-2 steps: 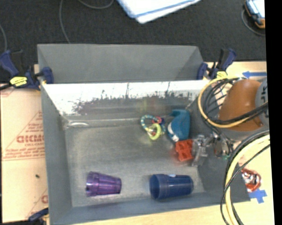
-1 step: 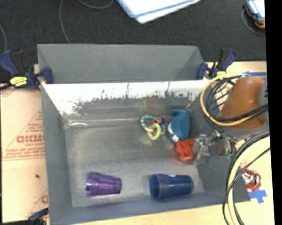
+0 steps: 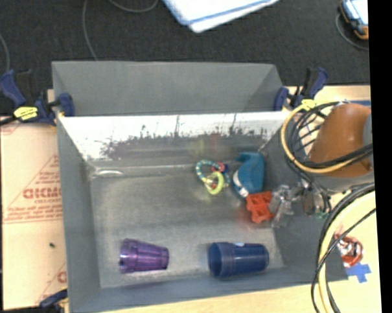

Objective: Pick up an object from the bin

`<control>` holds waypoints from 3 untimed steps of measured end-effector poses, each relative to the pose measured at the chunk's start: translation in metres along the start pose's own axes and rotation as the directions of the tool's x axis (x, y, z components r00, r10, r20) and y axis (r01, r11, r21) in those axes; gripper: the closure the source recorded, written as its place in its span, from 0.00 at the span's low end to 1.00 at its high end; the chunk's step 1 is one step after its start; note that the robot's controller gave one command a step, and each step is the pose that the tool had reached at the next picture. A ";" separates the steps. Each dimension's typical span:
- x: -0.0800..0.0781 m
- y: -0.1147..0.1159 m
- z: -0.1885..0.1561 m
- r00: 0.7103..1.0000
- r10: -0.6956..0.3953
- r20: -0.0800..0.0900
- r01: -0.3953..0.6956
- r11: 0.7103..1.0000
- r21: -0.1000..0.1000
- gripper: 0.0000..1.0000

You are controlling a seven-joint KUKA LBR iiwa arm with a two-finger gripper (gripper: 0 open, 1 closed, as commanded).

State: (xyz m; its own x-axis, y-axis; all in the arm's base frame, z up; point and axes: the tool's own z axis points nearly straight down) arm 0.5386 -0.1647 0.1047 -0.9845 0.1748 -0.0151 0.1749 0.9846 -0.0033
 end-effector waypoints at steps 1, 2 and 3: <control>-0.001 0.000 -0.011 1.000 -0.003 0.001 0.003 1.000 0.000 1.00; -0.002 -0.001 -0.033 1.000 -0.006 0.008 0.006 1.000 0.002 1.00; -0.003 -0.001 -0.071 1.000 -0.009 0.008 0.009 1.000 0.002 1.00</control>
Offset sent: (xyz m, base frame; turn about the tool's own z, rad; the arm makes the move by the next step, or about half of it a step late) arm 0.0001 -0.0002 0.0318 0.0000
